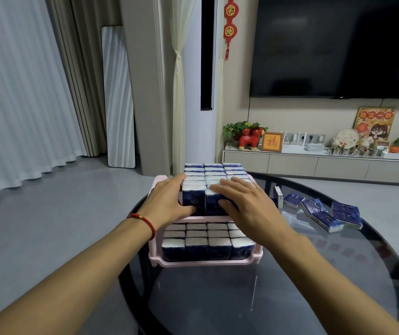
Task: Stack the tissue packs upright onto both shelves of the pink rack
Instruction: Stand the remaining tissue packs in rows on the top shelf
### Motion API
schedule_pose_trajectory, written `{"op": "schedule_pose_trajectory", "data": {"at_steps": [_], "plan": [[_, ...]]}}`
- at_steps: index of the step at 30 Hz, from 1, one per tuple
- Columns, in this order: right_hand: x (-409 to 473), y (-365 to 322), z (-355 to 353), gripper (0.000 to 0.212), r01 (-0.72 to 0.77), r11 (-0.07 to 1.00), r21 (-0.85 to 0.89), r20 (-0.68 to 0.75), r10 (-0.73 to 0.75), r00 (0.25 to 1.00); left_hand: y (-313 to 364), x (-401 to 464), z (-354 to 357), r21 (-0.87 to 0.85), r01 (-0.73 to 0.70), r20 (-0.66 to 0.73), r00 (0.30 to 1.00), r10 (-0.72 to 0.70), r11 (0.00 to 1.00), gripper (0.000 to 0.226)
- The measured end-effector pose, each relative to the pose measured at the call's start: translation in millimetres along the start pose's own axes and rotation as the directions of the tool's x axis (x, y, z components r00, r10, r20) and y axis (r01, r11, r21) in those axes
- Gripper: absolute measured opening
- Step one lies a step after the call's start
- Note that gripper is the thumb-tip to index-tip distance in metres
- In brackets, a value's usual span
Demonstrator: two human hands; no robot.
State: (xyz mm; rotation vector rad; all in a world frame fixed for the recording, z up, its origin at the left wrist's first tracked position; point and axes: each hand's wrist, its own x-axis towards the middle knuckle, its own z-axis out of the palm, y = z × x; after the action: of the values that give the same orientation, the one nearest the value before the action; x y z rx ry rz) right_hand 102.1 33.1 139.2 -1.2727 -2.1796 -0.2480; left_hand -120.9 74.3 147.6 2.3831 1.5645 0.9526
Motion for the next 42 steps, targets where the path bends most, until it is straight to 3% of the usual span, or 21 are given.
{"op": "schedule_pose_trajectory", "data": {"at_steps": [8,16,20,28,31,33,35,38,40,42], "plan": [[3,0,6,0.041,-0.125,0.985,0.116,0.028,0.122,0.992,-2,-1,-3,0.019,-0.026,-0.006,1.000,0.026,0.999,0.070],[3,-7,8,0.040,-0.188,0.975,0.120,-0.005,0.189,0.982,1,-4,0,0.072,-0.010,-0.038,0.999,0.012,0.997,0.068],[-1,-5,7,0.055,-0.197,0.977,0.079,0.018,0.196,0.980,4,-7,-4,0.044,0.000,-0.019,1.000,0.000,0.999,0.072],[-35,14,0,0.062,-0.142,0.986,0.093,-0.096,0.150,0.984,12,-13,-13,-0.024,0.038,0.061,0.997,-0.036,0.999,0.080],[-53,21,-5,0.064,-0.153,0.983,0.107,-0.164,0.169,0.972,23,-20,-21,0.022,0.052,0.071,0.996,-0.053,0.998,0.085],[-71,29,-7,0.062,-0.227,0.964,0.140,-0.220,0.254,0.942,32,-30,-29,0.141,0.033,-0.005,0.999,-0.033,0.989,0.088],[-91,43,-6,0.056,-0.332,0.932,0.145,-0.252,0.359,0.899,42,-44,-32,0.236,-0.107,-0.194,0.969,0.155,0.966,0.078],[-116,79,-1,0.050,-0.562,0.808,0.173,-0.188,0.588,0.787,68,-70,-8,0.236,-0.365,-0.434,0.789,0.434,0.901,0.035],[-132,106,6,0.051,-0.709,0.691,0.140,-0.086,0.722,0.686,89,-89,30,0.128,-0.501,-0.426,0.751,0.504,0.856,0.020],[-149,129,15,0.055,-0.800,0.595,0.075,0.024,0.801,0.598,103,-103,80,-0.046,-0.555,-0.285,0.804,0.522,0.830,0.018]]}}
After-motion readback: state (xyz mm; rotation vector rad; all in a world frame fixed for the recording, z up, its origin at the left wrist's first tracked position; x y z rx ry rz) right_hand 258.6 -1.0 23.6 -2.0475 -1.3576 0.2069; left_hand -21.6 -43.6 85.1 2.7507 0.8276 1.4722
